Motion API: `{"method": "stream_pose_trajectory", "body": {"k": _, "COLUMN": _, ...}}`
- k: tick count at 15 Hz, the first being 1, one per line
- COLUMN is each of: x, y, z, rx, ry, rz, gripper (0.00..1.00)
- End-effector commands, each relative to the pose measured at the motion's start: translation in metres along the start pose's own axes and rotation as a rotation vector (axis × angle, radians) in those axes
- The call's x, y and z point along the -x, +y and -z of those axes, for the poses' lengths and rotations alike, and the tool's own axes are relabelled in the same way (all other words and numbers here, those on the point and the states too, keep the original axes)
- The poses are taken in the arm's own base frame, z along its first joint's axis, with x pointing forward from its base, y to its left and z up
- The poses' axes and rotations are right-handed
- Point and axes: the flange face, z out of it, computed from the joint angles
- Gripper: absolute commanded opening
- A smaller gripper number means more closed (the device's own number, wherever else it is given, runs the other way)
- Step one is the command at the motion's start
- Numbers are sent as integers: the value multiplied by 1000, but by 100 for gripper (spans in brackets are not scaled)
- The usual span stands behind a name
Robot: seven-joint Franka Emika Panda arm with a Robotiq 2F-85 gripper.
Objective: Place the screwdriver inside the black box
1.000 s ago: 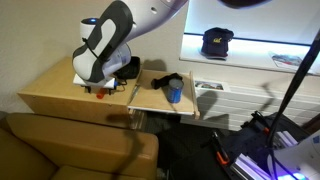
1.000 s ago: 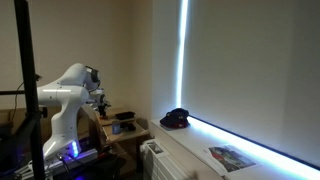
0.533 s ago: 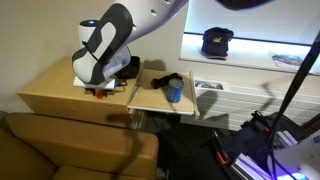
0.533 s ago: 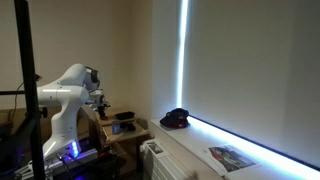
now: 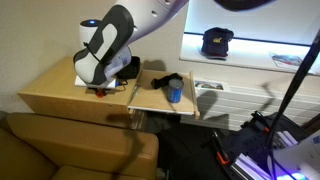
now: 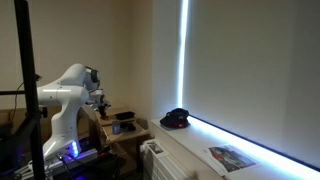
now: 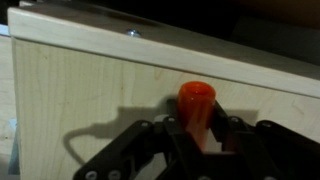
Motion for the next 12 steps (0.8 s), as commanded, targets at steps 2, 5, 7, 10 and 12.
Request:
{"method": "stream_pose_trajectory", "body": {"k": 2, "x": -21, "y": 5, "z": 27, "rx": -16, "ry": 110, "rz": 37, "gripper": 8}}
{"method": "stream_pose_trajectory", "body": {"k": 5, "x": -45, "y": 11, "z": 57, "rx": -81, "ry": 174, "rz": -10, "gripper": 8}}
{"method": "stream_pose_trajectory", "body": {"k": 7, "x": -58, "y": 20, "z": 78, "rx": -125, "ry": 201, "rz": -53, "gripper": 8}}
{"method": "stream_pose_trajectory", "body": {"k": 10, "x": -80, "y": 47, "z": 103, "rx": -126, "ry": 227, "rz": -111, "gripper": 8}}
{"method": "stream_pose_trajectory", "body": {"k": 12, "x": -92, "y": 69, "z": 112, "rx": -91, "ry": 229, "rz": -150, "gripper": 8}}
